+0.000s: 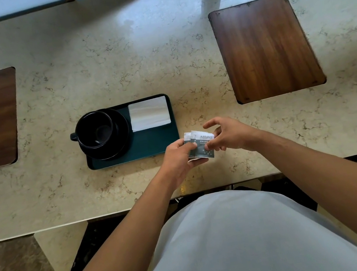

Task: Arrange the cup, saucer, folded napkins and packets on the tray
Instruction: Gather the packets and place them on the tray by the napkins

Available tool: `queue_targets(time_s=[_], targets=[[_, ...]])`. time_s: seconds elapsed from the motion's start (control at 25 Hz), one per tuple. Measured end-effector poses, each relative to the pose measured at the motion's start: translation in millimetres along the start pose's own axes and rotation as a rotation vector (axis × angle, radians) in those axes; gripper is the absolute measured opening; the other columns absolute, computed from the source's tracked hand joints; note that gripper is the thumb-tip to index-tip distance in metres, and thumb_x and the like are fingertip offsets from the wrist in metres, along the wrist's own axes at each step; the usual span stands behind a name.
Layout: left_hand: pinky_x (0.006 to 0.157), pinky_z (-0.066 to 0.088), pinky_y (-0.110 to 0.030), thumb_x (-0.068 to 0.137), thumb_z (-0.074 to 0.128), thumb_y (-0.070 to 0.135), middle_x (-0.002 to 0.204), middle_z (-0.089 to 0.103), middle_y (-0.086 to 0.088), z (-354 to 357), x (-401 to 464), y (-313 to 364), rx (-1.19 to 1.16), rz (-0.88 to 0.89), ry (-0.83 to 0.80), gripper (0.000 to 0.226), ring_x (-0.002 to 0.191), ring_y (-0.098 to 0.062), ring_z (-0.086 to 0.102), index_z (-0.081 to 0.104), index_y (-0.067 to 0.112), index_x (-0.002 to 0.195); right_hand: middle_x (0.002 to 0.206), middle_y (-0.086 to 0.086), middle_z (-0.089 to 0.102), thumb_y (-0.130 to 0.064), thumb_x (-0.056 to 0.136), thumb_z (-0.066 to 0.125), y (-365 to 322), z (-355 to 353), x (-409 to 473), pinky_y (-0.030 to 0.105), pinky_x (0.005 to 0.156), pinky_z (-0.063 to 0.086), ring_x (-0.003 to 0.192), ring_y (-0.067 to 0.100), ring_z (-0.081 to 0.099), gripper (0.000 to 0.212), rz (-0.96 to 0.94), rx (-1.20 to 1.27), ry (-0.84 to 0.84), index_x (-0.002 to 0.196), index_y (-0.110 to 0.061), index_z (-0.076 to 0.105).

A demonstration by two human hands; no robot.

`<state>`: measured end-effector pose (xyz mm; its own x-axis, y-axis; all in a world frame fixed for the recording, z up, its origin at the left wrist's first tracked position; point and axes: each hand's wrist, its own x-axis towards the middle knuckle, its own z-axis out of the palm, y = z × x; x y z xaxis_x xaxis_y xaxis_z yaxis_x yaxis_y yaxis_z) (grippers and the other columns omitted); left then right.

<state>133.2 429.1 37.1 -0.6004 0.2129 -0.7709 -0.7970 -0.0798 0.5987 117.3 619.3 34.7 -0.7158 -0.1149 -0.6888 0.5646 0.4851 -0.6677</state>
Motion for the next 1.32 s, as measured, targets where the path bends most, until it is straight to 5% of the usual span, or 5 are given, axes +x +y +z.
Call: queue_targets(time_s=[0.48, 0.56, 0.8, 1.08, 1.32], targets=[[0.07, 0.063, -0.036, 0.101, 0.055, -0.001, 0.097, 0.077, -0.015, 11, -6, -1, -0.082, 0.035, -0.001, 0.017, 0.084, -0.027, 0.078, 0.066, -0.003, 0.114, 0.1, 0.009, 0.074, -0.021, 0.09, 0.079, 23, 14, -12, 0.025, 0.062, 0.053, 0.079, 0.016, 0.067, 0.018, -0.039, 0.326, 0.111, 0.104, -0.014, 0.071], [0.07, 0.063, -0.038, 0.103, 0.051, 0.004, 0.089, 0.079, -0.015, 12, -6, -1, -0.089, 0.031, 0.019, 0.018, 0.085, -0.029, 0.078, 0.067, -0.002, 0.106, 0.1, 0.008, 0.074, -0.017, 0.09, 0.079, 27, 17, -13, 0.025, 0.062, 0.052, 0.08, 0.015, 0.068, 0.016, -0.04, 0.398, 0.119, 0.104, -0.013, 0.071], [0.08, 0.064, -0.043, 0.107, 0.046, 0.006, 0.116, 0.071, -0.029, 14, -9, -6, -0.085, 0.029, 0.061, 0.027, 0.109, -0.041, 0.071, 0.063, -0.009, 0.122, 0.098, 0.008, 0.075, -0.011, 0.087, 0.08, 31, 24, -11, 0.023, 0.059, 0.052, 0.079, 0.014, 0.068, 0.018, -0.027, 0.54, 0.122, 0.102, -0.01, 0.072], [0.08, 0.064, -0.039, 0.108, 0.047, 0.007, 0.112, 0.073, -0.021, -10, -18, -4, -0.085, 0.089, 0.203, 0.018, 0.104, -0.034, 0.073, 0.064, 0.004, 0.108, 0.095, 0.006, 0.073, -0.014, 0.086, 0.082, 8, 46, 0, 0.025, 0.06, 0.051, 0.074, 0.013, 0.066, 0.018, -0.009, 0.527, 0.039, 0.1, -0.012, 0.07], [0.081, 0.063, -0.036, 0.104, 0.054, 0.005, 0.098, 0.076, -0.016, -50, -7, 14, 0.012, 0.131, 0.325, 0.018, 0.093, -0.03, 0.074, 0.069, 0.007, 0.094, 0.097, 0.003, 0.074, -0.016, 0.082, 0.086, -29, 72, 18, 0.023, 0.058, 0.048, 0.075, 0.011, 0.066, 0.025, -0.029, 0.446, 0.128, 0.099, -0.015, 0.068]])
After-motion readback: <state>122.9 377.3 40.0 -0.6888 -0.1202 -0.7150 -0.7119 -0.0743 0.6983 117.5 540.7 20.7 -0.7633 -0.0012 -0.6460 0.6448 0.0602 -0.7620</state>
